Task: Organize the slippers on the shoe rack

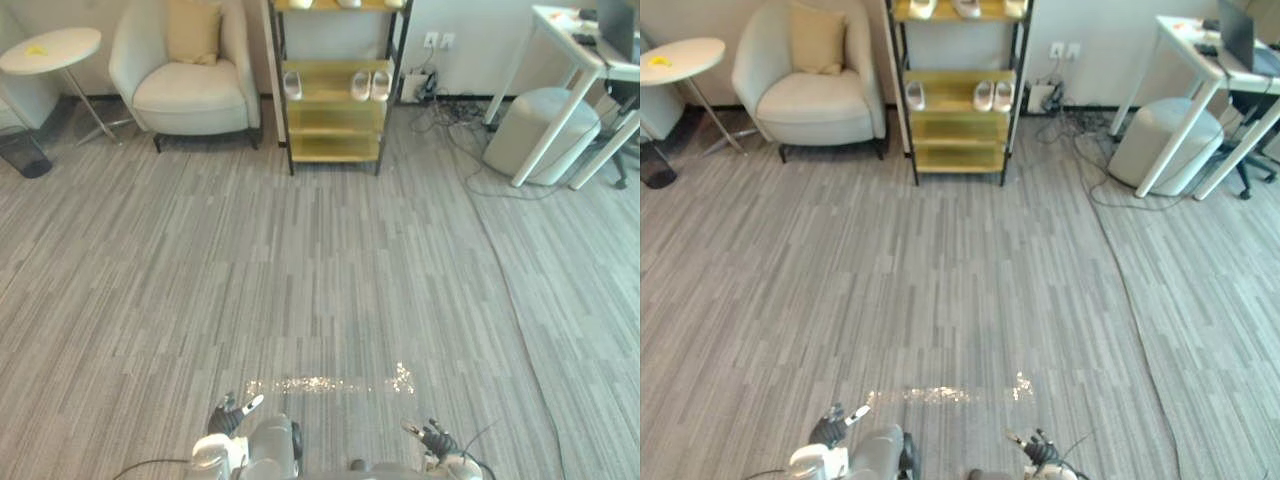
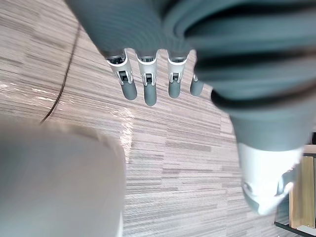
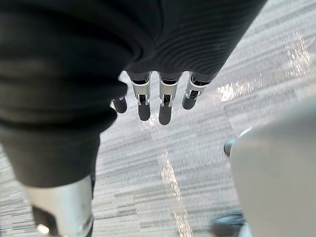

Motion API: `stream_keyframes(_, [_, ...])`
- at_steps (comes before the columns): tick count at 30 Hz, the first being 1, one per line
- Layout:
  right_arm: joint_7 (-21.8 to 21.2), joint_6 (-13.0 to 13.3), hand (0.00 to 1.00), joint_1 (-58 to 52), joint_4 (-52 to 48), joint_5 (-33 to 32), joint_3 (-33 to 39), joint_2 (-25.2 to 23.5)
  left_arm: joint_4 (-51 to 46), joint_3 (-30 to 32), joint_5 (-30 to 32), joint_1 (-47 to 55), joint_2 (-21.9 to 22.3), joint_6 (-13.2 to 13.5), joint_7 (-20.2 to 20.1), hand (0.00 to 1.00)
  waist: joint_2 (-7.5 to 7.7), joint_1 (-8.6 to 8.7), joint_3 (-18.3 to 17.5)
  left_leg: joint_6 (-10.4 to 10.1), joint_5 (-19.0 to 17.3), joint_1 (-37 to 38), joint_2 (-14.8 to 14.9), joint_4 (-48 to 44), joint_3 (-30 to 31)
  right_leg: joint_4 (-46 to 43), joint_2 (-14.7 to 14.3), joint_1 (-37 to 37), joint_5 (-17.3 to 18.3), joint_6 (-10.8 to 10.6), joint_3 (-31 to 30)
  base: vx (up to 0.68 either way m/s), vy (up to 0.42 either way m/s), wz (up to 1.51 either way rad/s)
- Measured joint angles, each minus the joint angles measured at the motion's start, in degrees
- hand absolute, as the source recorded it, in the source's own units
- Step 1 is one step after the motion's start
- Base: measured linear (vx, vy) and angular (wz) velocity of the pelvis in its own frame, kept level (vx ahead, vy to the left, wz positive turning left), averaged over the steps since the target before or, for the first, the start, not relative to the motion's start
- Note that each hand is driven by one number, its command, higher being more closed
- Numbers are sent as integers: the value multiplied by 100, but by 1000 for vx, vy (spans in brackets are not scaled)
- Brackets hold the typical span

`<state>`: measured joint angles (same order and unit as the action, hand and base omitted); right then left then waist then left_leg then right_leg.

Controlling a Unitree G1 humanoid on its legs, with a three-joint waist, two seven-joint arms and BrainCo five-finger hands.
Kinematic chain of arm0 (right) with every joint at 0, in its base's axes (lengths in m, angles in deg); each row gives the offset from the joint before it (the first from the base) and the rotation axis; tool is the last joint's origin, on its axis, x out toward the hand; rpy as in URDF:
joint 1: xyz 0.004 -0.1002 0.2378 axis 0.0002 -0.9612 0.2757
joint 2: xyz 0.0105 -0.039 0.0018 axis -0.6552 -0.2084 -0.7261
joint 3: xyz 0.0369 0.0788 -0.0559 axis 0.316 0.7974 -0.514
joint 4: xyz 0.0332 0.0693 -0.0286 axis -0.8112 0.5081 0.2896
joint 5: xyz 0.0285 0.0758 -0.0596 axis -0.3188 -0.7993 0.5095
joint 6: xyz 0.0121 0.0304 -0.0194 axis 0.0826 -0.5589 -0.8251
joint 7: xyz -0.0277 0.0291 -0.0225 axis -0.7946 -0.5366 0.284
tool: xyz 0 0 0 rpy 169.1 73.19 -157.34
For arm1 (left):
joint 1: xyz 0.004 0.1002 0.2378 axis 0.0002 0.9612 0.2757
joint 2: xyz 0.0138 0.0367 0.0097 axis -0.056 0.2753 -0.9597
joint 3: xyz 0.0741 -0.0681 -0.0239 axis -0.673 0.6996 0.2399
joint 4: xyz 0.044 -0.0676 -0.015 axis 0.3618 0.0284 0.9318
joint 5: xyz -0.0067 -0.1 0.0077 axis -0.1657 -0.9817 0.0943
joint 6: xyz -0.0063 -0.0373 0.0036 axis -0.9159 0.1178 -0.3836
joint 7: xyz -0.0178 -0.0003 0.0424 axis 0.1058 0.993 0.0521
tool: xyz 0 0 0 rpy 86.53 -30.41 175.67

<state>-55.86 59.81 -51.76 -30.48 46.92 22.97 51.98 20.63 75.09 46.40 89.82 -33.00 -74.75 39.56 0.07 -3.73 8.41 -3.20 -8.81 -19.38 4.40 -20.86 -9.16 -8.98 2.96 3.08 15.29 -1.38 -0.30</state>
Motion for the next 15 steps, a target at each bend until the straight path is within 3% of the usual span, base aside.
stream_keyframes(1, [7, -8, 0, 37, 24, 3, -4, 4, 66, 4, 0, 7, 40, 4, -3, 0, -41, -34, -51, 137, 449, 73, -41, 179, 17, 12, 50, 19, 106, -89, -117, 402, 344, -40])
stream_keyframes(3, [-8, -10, 0, 6, -11, 22, -6, -206, 77, 32, -7, 31, -46, 2, 4, 0, 170, -60, -218, 276, 118, 100, -240, 75, -256, -241, 287, -6, 144, -76, -214, 502, 301, -32])
stream_keyframes(5, [-24, -12, 0, -14, -148, 26, -24, -367, 70, 9, -1, -40, -43, -30, 5, 0, 202, -189, -211, 420, -141, 370, -264, -33, -448, -1151, 363, -251, 126, -147, -302, 456, 203, -38])
stream_keyframes(7, [-60, 7, 0, -48, -321, 28, -154, -447, 71, -155, 18, -60, -50, -37, -1, 0, 227, -181, -202, 497, -447, 968, -388, 84, -520, -3155, 461, -872, -259, -843, -374, 437, 181, -21])
stream_keyframes(8, [-84, 3, 0, -83, -422, 29, -182, -452, 79, -238, 18, -102, -51, -42, -3, 0, 238, -165, -202, 495, -564, 1191, -417, 122, -519, -3950, 493, -1166, -412, -964, -335, 451, 132, -6])
stream_keyframes(9, [-106, 11, 0, -79, -472, 31, -173, -449, 85, -322, 15, -141, -28, -50, -1, 0, 214, -154, -187, 478, -691, 1509, -425, 210, -518, -4737, 514, -1502, -388, -856, -132, 460, 89, -3])
stream_keyframes(11, [-150, 13, 0, -97, -616, 54, -173, -456, 89, -338, 9, -160, 61, -62, -1, 0, 207, -86, -181, 451, -782, 2055, -408, 536, -486, -5090, 603, -1931, -217, -541, 442, 464, 34, 2])
stream_keyframes(13, [-149, 18, 0, 6, -646, 81, -163, -440, 167, -306, -12, -236, 183, -72, -1, 0, 150, 44, -128, 435, -789, 2649, -252, 924, -473, -4462, 563, -2246, 74, -120, 1163, 516, -38, 7])
stream_keyframes(15, [-145, 51, 0, 66, -647, 81, -161, -423, 169, -312, -30, -307, 252, -68, -6, 0, 109, 128, -116, 435, -789, 2941, -65, 1108, -445, -3255, 392, -2529, 50, -6, 1502, 460, -71, 11])
